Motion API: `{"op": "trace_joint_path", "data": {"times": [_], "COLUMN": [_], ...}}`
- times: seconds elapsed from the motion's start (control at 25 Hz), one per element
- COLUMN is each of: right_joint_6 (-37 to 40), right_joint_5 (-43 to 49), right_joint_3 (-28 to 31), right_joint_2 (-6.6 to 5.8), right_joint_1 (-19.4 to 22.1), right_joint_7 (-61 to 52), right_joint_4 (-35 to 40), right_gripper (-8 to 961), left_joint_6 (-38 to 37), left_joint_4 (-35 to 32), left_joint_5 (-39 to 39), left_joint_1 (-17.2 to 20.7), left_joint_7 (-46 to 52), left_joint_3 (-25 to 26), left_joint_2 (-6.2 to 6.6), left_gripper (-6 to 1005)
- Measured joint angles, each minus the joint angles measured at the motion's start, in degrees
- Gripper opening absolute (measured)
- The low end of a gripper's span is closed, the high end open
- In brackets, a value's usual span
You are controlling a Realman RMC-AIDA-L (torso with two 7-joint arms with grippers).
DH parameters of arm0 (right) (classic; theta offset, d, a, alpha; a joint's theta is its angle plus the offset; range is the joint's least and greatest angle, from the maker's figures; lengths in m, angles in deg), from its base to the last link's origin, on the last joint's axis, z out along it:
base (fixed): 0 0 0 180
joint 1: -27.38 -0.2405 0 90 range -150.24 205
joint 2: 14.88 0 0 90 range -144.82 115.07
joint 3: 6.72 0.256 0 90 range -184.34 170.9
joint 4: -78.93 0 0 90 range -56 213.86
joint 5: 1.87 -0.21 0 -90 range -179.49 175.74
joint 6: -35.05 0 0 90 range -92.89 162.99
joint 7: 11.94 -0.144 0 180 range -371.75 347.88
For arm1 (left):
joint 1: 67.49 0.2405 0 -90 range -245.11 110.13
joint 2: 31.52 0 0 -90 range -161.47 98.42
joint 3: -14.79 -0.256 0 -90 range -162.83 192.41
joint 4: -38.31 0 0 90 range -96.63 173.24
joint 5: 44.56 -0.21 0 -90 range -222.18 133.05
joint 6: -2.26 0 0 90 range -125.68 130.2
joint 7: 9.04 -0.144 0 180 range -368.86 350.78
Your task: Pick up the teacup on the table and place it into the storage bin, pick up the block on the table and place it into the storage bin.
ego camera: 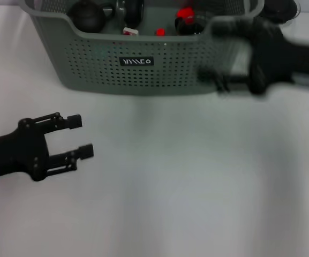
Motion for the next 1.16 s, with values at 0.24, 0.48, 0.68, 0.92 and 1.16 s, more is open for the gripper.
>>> {"op": "trace_joint_path", "data": {"times": [0.24, 0.48, 0.68, 0.92, 1.16], "right_joint_6": [8.22, 8.45, 8.62, 8.49, 9.14], "right_joint_5": [5.0, 7.84, 7.84, 7.78, 7.81], "right_joint_3": [6.66, 7.98, 8.02, 8.13, 8.17], "right_joint_2": [-0.63, -0.67, -0.8, -0.49, -0.23], "right_joint_1": [1.71, 1.12, 1.05, 0.41, -0.27], "right_joint_7": [15.7, 26.64, 27.08, 27.12, 26.89], "right_joint_4": [-18.78, -29.24, -30.32, -30.63, -30.69], "right_gripper": [927, 930, 929, 927, 927], "left_joint_6": [-2.03, 3.49, 4.19, 3.15, 0.06], "left_joint_4": [-0.48, 1.54, 1.93, 1.83, 1.59], "left_joint_5": [-3.86, -3.91, -3.81, -3.45, -1.23], "left_joint_1": [-4.1, -5.71, -6.03, -5.14, -4.5], "left_joint_7": [-1.41, -5.99, -6.13, -6.13, -6.28], "left_joint_3": [-5.97, -12.31, -13.21, -12.68, -11.71], "left_joint_2": [0.97, -1.87, -2.65, -2.87, -2.61], "left_gripper": [644, 870, 861, 862, 862]}}
